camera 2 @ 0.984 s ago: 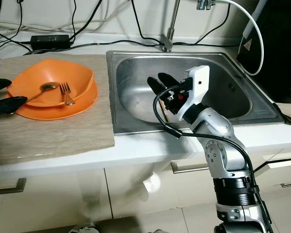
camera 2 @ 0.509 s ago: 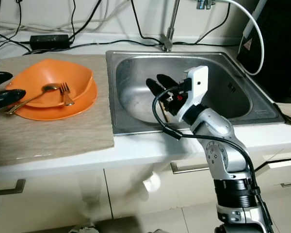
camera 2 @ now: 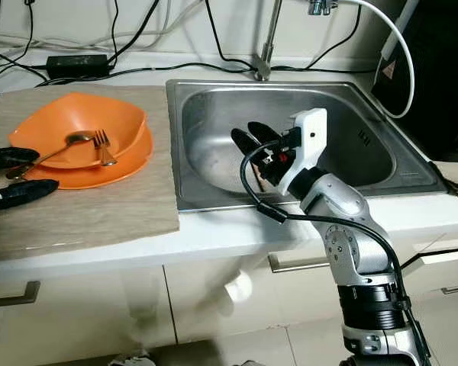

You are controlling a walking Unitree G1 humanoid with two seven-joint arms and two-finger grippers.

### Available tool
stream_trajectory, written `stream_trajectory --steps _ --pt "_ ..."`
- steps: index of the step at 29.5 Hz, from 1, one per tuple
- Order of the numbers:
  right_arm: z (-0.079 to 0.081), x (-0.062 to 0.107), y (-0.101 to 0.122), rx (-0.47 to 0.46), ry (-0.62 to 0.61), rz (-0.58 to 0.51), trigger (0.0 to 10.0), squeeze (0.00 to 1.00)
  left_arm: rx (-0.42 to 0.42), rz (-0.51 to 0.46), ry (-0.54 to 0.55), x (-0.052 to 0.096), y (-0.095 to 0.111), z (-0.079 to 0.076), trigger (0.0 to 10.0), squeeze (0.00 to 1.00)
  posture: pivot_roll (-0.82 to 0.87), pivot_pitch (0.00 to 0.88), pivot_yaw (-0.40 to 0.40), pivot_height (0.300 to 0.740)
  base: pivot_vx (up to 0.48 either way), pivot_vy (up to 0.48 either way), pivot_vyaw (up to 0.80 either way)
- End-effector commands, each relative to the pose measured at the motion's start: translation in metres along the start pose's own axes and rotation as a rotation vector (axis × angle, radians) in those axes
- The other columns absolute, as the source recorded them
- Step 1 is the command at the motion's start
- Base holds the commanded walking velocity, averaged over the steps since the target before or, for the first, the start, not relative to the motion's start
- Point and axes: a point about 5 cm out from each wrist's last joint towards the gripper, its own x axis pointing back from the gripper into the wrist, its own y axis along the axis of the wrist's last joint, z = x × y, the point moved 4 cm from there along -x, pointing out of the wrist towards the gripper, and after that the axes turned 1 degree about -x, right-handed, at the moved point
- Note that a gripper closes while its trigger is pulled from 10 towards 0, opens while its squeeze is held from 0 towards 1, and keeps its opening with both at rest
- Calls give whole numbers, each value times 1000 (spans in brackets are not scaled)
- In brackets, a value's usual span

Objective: Kitchen organization

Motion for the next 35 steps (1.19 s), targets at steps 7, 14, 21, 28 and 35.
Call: stream_trajectory --steps 7,14,21,28,35 --pt "0 2 4 22 2 -8 10000 0 -64 -12 91 -4 2 9 10000 0 51 31 -68 740 0 0 0" --pt "0 2 4 29 3 -6 10000 0 -65 28 88 -11 -10 6 10000 0 50 35 -70 740 0 0 0" --pt "-1 2 4 34 3 -6 10000 0 -60 52 170 -12 -14 14 10000 0 51 37 -72 740 0 0 0" --pt "-2 2 6 37 1 -9 10000 0 -64 77 205 -13 -16 20 10000 0 50 36 -72 740 0 0 0" --pt "-3 2 7 40 -1 -13 10000 0 -65 68 209 -16 -15 22 627 0 50 37 -69 740 0 0 0"
